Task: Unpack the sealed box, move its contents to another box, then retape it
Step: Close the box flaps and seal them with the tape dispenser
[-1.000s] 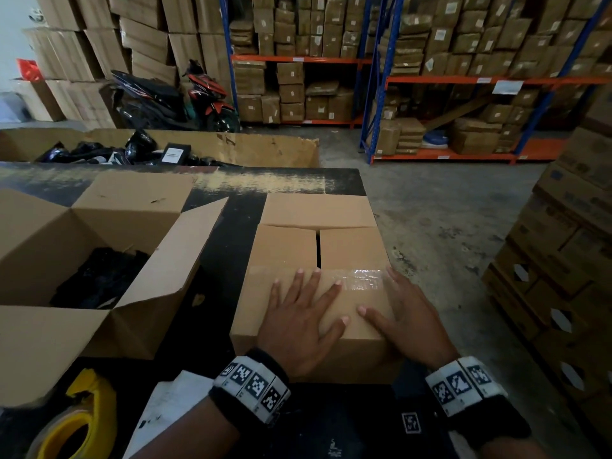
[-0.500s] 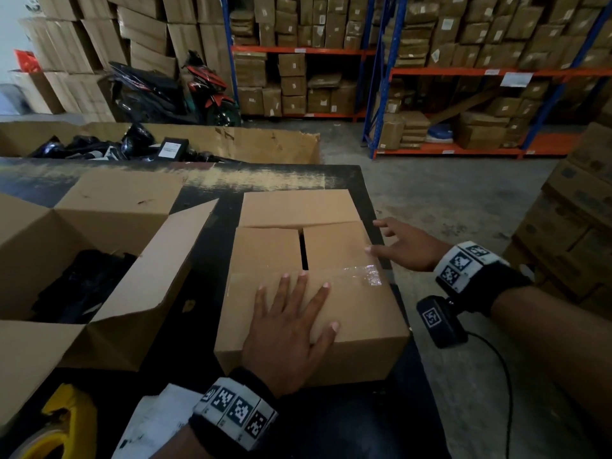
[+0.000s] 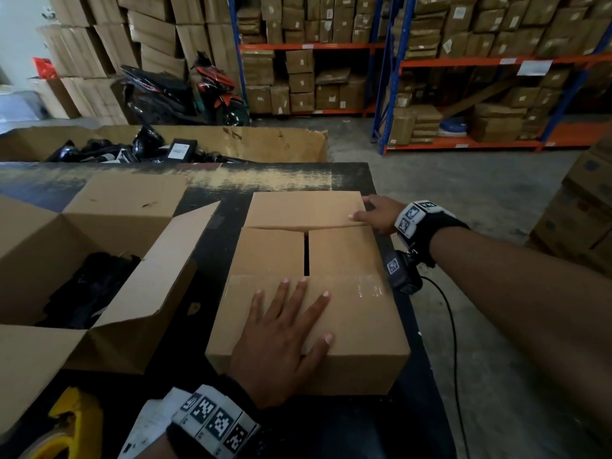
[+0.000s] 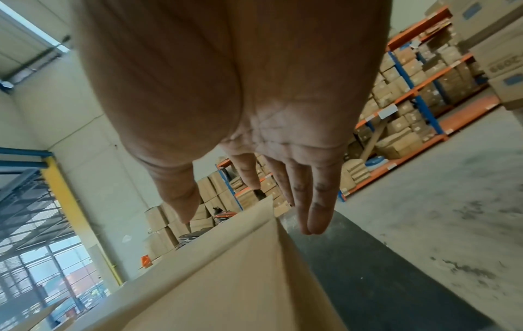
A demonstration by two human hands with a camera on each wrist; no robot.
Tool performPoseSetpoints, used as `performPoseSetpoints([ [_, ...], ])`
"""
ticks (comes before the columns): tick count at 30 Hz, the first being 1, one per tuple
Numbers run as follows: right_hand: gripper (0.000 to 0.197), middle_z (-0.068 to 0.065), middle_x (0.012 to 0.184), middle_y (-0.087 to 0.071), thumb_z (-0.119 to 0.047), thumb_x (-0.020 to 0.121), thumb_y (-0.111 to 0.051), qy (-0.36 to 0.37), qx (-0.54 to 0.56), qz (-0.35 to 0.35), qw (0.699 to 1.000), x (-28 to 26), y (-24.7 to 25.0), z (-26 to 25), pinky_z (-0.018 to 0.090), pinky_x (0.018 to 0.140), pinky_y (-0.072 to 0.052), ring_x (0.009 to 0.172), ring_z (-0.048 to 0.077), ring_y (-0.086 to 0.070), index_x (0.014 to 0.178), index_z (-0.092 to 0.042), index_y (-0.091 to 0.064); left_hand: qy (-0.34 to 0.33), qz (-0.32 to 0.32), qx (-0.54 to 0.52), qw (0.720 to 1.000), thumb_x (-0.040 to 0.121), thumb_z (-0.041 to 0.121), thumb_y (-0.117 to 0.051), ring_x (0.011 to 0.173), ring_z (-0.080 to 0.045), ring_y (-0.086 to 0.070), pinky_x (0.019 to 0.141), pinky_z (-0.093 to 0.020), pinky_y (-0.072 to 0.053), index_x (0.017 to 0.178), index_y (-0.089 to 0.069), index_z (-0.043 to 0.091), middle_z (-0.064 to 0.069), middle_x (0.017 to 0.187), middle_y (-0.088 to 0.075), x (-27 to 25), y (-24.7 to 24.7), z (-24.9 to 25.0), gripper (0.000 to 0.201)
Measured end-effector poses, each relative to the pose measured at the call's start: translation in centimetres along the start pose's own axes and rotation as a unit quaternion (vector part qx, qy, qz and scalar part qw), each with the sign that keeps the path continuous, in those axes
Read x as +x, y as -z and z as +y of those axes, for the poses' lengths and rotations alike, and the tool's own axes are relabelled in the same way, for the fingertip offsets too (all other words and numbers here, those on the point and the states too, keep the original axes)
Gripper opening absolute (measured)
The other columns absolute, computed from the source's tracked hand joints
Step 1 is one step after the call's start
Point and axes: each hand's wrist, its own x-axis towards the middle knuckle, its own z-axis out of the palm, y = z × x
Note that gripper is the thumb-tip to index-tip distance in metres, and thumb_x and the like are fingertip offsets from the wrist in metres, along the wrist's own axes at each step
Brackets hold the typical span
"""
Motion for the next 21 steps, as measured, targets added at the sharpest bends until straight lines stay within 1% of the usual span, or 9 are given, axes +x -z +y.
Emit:
performPoseSetpoints([
  [2,0.085,0.01,0.161,-0.031,-0.054,0.09,-0.063,-0.017,0.012,-0.004,1.0,1.3,-0.2,-0.7,0.04,0.112,-0.037,0.144,0.03,-0.037,0.157,-0.014,-0.029,0.0,0.001,-0.009,1.0,0.086,0.075,0.019,0.155,-0.021,0.021,0.124,-0.057,0.004,0.155,0.019,0.048,0.005,0.168,0.021,0.1,0.0,0.0,0.075],
  [4,0.087,0.011,0.164,-0.025,-0.051,0.092,-0.062,-0.023,0.024,0.011,0.999,1.9,-0.3,-1.5,0.036,0.114,-0.031,0.148,0.03,-0.031,0.158,-0.011,-0.023,0.002,0.002,-0.012,1.0,0.088,0.075,0.015,0.155,-0.021,0.021,0.124,-0.057,0.004,0.156,0.018,0.048,0.005,0.169,0.02,0.2,0.0,-0.1,0.073],
  [5,0.088,0.011,0.164,-0.025,-0.049,0.093,-0.063,-0.024,0.034,0.022,0.999,2.1,-0.2,-1.9,0.035,0.112,-0.032,0.148,0.03,-0.03,0.159,-0.01,-0.021,0.002,0.001,-0.008,1.0,0.089,0.074,0.014,0.155,-0.021,0.021,0.124,-0.057,0.005,0.156,0.018,0.048,0.005,0.169,0.02,0.2,-0.1,-0.1,0.072],
  [8,0.09,0.014,0.159,-0.032,-0.04,0.091,-0.069,-0.025,0.091,0.07,0.993,1.4,0.1,-2.9,0.034,0.107,-0.036,0.142,0.032,-0.038,0.158,-0.01,-0.017,0.0,0.0,0.003,1.0,0.091,0.073,0.009,0.156,-0.022,0.019,0.124,-0.056,0.005,0.156,0.019,0.047,0.004,0.169,0.019,0.2,-0.1,-0.2,0.07],
  [11,0.1,0.013,0.158,-0.033,-0.036,0.086,-0.076,-0.006,0.139,0.139,0.981,-0.5,0.8,-3.5,0.038,0.111,-0.035,0.14,0.034,-0.04,0.158,-0.013,-0.01,-0.004,0.001,-0.001,1.0,0.091,0.074,0.009,0.156,-0.022,0.018,0.124,-0.055,0.005,0.156,0.017,0.047,0.005,0.169,0.018,0.1,0.0,-0.4,0.072],
  [14,0.11,0.012,0.158,-0.034,-0.038,0.081,-0.079,0.032,0.149,0.155,0.976,-3.4,0.9,-3.0,0.044,0.112,-0.04,0.137,0.035,-0.044,0.159,-0.02,-0.004,-0.009,0.006,-0.014,1.0,0.089,0.076,0.011,0.156,-0.021,0.018,0.125,-0.054,0.006,0.158,0.014,0.047,0.005,0.169,0.017,0.1,0.0,-0.7,0.075],
  [16,0.1,0.012,0.144,-0.05,-0.038,0.078,-0.081,0.048,0.148,0.176,0.972,-5.9,0.7,-2.3,0.043,0.101,-0.048,0.125,0.032,-0.055,0.154,-0.024,-0.017,-0.01,0.002,-0.01,1.0,0.09,0.076,0.007,0.156,-0.02,0.019,0.125,-0.054,0.007,0.158,0.014,0.046,0.005,0.169,0.018,0.1,-0.1,-0.8,0.074],
  [18,0.076,0.004,0.124,-0.058,-0.036,0.077,-0.083,0.068,0.129,0.222,0.964,-8.5,0.3,-1.6,0.037,0.09,-0.052,0.112,0.024,-0.061,0.137,-0.024,-0.038,-0.012,0.005,-0.019,1.0,0.089,0.078,0.005,0.156,-0.019,0.018,0.125,-0.053,0.006,0.159,0.011,0.045,0.005,0.17,0.016,0.2,-0.1,-1.0,0.077],
  [21,0.049,-0.005,0.117,-0.061,-0.039,0.076,-0.081,0.112,0.046,0.23,0.966,-12.1,-0.8,-0.6,0.036,0.09,-0.053,0.108,0.015,-0.06,0.112,-0.026,-0.051,-0.006,0.021,-0.044,0.999,0.086,0.083,0.0,0.156,-0.017,0.015,0.127,-0.049,0.002,0.161,0.001,0.042,0.001,0.171,0.008,0.1,0.1,-1.5,0.086],
])
